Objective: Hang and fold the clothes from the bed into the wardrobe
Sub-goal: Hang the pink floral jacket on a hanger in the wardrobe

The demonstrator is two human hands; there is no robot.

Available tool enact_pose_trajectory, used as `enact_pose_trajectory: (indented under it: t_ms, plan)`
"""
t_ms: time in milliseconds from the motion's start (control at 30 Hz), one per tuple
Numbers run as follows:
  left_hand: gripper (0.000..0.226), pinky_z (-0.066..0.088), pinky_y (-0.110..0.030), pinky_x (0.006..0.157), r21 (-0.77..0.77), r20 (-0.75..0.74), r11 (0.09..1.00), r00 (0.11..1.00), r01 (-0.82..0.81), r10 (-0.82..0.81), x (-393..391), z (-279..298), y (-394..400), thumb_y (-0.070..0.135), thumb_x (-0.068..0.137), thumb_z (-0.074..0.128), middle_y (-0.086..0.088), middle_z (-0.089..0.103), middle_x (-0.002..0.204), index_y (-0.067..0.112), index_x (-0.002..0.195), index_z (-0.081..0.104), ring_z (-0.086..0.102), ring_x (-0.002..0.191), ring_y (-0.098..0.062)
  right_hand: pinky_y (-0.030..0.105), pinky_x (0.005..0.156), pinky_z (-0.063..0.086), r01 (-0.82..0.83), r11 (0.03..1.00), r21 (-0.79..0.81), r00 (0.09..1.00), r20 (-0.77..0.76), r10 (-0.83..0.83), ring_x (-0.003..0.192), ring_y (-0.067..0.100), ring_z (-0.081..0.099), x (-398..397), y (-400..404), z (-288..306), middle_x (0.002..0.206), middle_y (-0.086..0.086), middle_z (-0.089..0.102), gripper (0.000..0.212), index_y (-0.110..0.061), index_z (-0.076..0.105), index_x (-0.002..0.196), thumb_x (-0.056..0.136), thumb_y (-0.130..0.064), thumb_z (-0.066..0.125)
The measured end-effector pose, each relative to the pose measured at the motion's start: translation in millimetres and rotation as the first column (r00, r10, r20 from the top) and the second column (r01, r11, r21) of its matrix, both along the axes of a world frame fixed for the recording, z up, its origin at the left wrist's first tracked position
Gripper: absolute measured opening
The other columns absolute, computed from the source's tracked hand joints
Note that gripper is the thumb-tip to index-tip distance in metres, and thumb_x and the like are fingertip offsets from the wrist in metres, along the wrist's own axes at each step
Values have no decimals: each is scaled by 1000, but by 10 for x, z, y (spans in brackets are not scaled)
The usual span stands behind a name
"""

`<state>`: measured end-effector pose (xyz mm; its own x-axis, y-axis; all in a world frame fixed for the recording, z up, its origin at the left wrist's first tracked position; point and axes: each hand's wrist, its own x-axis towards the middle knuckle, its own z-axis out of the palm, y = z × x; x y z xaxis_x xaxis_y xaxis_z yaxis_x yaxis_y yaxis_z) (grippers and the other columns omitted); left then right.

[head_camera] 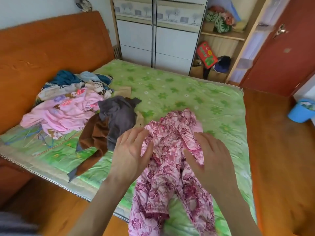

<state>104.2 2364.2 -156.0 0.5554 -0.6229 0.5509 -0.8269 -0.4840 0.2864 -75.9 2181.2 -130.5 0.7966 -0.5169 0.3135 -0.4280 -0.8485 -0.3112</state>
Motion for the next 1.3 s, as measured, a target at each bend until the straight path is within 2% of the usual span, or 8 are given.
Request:
enact_pose_trajectory:
  t_ms: [133, 267, 533, 700, 900, 1067, 1167, 1300]
  plan:
    - [39, 51, -44, 98, -11, -15, 1000, 1000, 4, -4, 117, -49, -507, 38, 103, 58, -6, 67, 128, 9, 127, 69, 62, 119, -29, 50, 117, 37, 16, 999, 51, 1000, -21, -15, 141, 23, 46, 118, -481, -83, 150, 0, 53, 67, -21, 49, 150, 102, -66, 35]
    - [38, 52, -46, 99, 33, -25, 999, 1000, 10, -9, 310, -143, -1002, 35, 102, 62, -5, 67, 130, 9, 129, 68, 63, 120, -29, 50, 115, 40, 51, 996, 75, 999, 5, -52, 135, 26, 50, 278, -967, -219, 146, 4, 56, 67, -16, 52, 147, 102, -64, 36]
    - [37, 51, -43, 100, 57, -71, 998, 997, 13, -9, 595, -530, -1624, 31, 101, 63, -8, 69, 127, 5, 128, 69, 64, 118, -28, 52, 115, 39, 75, 983, 170, 991, -125, -54, 137, 29, 50, 539, -1682, -684, 147, 4, 56, 72, -19, 51, 149, 101, -69, 30]
    - [39, 52, -50, 105, 120, -177, 991, 984, 61, -39, 839, -1021, -1911, 33, 104, 59, -6, 67, 131, 7, 133, 66, 63, 120, -27, 38, 112, 33, 132, 973, 189, 976, -197, -94, 130, 27, 55, 729, -1957, -1079, 142, 4, 60, 69, -19, 54, 146, 100, -66, 35]
    - [44, 51, -48, 110, 196, -298, 972, 952, 133, -70, 1094, -1693, -2423, 41, 106, 50, -3, 66, 134, 13, 136, 64, 61, 127, -23, 44, 117, 36, 206, 945, 254, 928, -357, -107, 138, 26, 49, 1078, -2315, -1750, 151, 1, 53, 80, -23, 43, 154, 96, -73, 21]
    - [44, 48, -46, 113, 228, -372, 957, 924, 180, -85, 1276, -2190, -2926, 42, 106, 48, -1, 66, 136, 15, 138, 64, 60, 129, -22, 43, 115, 40, 270, 910, 316, 909, -395, -132, 137, 24, 50, 1406, -2601, -2351, 150, -1, 53, 78, -25, 40, 156, 96, -71, 23]
    - [51, 45, -43, 114, 273, -422, 937, 903, 217, -86, 1396, -2513, -3206, 46, 107, 38, -1, 67, 136, 16, 139, 63, 60, 129, -22, 39, 118, 33, 308, 879, 365, 885, -448, -124, 143, 21, 43, 1542, -2797, -2712, 157, -3, 45, 66, -28, 35, 159, 103, -63, 33]
    - [57, 45, -43, 115, 337, -496, 903, 865, 266, -70, 1527, -2922, -3506, 49, 106, 29, -1, 64, 138, 16, 140, 61, 57, 131, -21, 33, 114, 35, 365, 816, 448, 883, -446, -150, 143, 16, 42, 1632, -3055, -3161, 157, -6, 44, 58, -31, 35, 158, 105, -53, 44]
